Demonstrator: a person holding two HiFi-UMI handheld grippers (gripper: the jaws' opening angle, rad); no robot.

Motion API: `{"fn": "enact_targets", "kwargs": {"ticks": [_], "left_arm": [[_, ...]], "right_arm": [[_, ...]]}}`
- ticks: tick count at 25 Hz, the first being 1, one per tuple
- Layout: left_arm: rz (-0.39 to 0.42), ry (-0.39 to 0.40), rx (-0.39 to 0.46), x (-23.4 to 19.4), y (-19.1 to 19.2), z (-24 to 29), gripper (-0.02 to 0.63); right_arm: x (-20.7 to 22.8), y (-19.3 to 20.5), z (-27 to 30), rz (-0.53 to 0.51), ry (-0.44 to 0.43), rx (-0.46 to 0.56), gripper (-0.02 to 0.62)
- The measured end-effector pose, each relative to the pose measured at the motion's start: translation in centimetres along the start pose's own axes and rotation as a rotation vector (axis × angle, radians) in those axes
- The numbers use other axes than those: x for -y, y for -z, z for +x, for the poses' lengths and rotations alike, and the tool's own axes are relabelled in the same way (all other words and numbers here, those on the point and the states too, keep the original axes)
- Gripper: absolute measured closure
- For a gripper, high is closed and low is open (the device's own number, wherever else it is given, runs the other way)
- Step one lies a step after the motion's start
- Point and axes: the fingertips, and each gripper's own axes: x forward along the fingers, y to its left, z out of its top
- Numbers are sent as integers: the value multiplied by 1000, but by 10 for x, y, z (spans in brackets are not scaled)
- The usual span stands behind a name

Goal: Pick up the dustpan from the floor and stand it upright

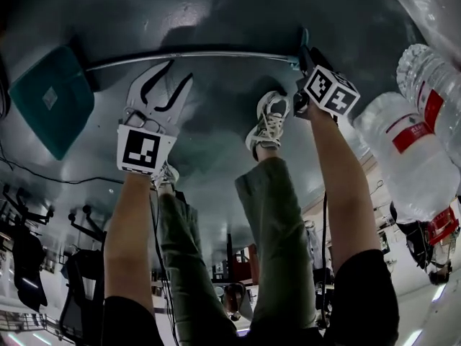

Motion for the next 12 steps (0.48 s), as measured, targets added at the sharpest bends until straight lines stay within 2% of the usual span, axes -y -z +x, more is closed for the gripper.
{"fn": "enact_targets", "kwargs": {"ticks": [7,9,12], "left_arm": [[24,4,30,-10,16,15,434],[21,8,26,-10,16,16,434],[19,7,25,-12,15,13,434]], "right_arm": [[-5,14,21,-91,38,-75,473],[-2,15,21,-106,63,-90,523],[-1,14,18,-130,69,-105,525]]}}
